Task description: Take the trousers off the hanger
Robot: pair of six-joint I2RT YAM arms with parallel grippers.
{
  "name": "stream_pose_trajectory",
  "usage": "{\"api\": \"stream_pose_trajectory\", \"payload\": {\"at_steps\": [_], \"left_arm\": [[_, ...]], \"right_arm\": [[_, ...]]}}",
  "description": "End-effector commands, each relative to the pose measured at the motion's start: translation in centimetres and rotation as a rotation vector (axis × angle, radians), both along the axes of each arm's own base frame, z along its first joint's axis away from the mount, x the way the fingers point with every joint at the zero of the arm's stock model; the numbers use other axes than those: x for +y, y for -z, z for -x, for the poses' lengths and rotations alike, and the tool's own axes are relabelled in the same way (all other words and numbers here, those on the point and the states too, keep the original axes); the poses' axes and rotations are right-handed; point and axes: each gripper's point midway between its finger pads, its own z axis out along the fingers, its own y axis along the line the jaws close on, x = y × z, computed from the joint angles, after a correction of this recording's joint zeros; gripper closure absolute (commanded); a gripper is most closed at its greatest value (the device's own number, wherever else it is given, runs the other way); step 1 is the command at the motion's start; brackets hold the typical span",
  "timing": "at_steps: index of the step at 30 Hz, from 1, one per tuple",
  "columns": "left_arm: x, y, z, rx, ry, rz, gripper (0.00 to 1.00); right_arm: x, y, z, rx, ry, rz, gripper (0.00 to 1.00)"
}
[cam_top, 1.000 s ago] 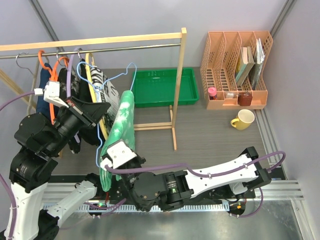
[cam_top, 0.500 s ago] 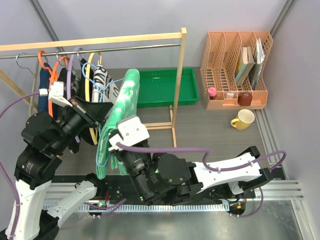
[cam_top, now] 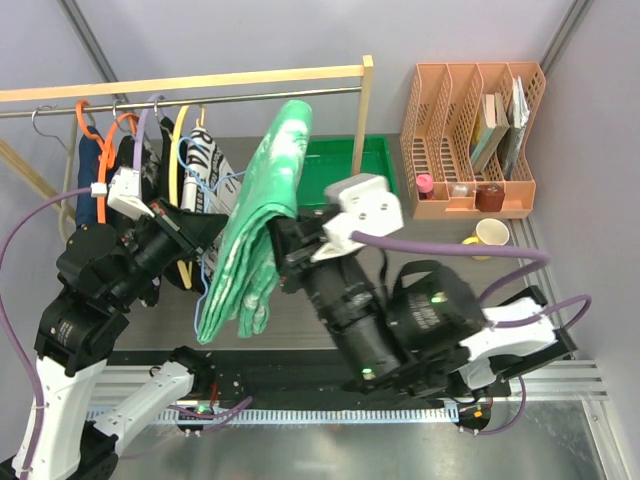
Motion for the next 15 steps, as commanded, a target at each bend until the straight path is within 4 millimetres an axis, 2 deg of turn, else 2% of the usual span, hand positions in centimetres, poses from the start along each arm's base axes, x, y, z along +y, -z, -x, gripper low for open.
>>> {"api": "stream_pose_trajectory", "payload": {"at_steps": [1,2,3,4,5,6,7,8,9,10,11,12,13,15], "left_arm": [[-0.3,-0.8,0.6,-0.046,0.038,-0.006,0.99],[-0.4,-1.0,0.8,-0.052,0.051,-0.006,0.99],[-0.4,-1.0,0.8,-0.055,0.055,-0.015,0.99],[-0.4,-0.9,0.9,-0.052,0.057,-0.021,0.99],[-0.4,-1.0,1.1,-0.059,0.062,-0.024,1.0],[-0.3,-1.1,1.1,-0.064,0.061,-0.029,1.0],[-0.2,-1.1,1.2,-0.071,0.06,-0.037,1.0],[-0.2,-1.2,1.2,-0.076,0.06,-0.04,0.99],[0.0,-1.3,1.2,-0.078,0.053,-0.044,0.99],[0.1,-1.2,1.2,-0.077,0.046,-0.049,1.0],[0.1,-1.4,1.2,-0.081,0.044,-0.049,1.0],[0.2,-1.6,1.2,-0.089,0.043,-0.049,0.99],[0.2,-1.7,1.2,-0.091,0.044,-0.049,0.99],[0.2,-1.9,1.1,-0.102,0.042,-0.053,1.0]], "right_arm": [[-7.9,-5.2,-0.8,-0.035,-0.103,-0.168,0.99],[-10.6,-5.7,-1.6,-0.016,-0.108,-0.2,0.99],[-11.3,-5.3,-1.8,0.009,-0.123,-0.216,0.99],[-10.9,-3.6,-1.6,0.006,-0.13,-0.147,0.99],[-12.3,-3.1,-2.1,0.032,-0.124,-0.151,0.99],[-14.8,-3.1,-2.9,0.074,-0.141,-0.216,0.99],[-15.1,-1.4,-3.0,0.07,-0.144,-0.145,0.99],[-16.0,-0.5,-3.3,0.086,-0.138,-0.13,0.99],[-18.5,-0.2,-4.1,0.111,-0.15,-0.166,0.99],[-18.4,1.8,-3.9,0.125,-0.157,-0.118,0.99],[-19.1,2.6,-4.1,0.139,-0.163,-0.114,0.99],[-20.1,3.5,-4.5,0.154,-0.158,-0.109,0.99],[-21.3,5.3,-4.8,0.173,-0.155,-0.087,0.99],[-22.8,7.1,-5.4,0.198,-0.13,-0.065,0.99]]}}
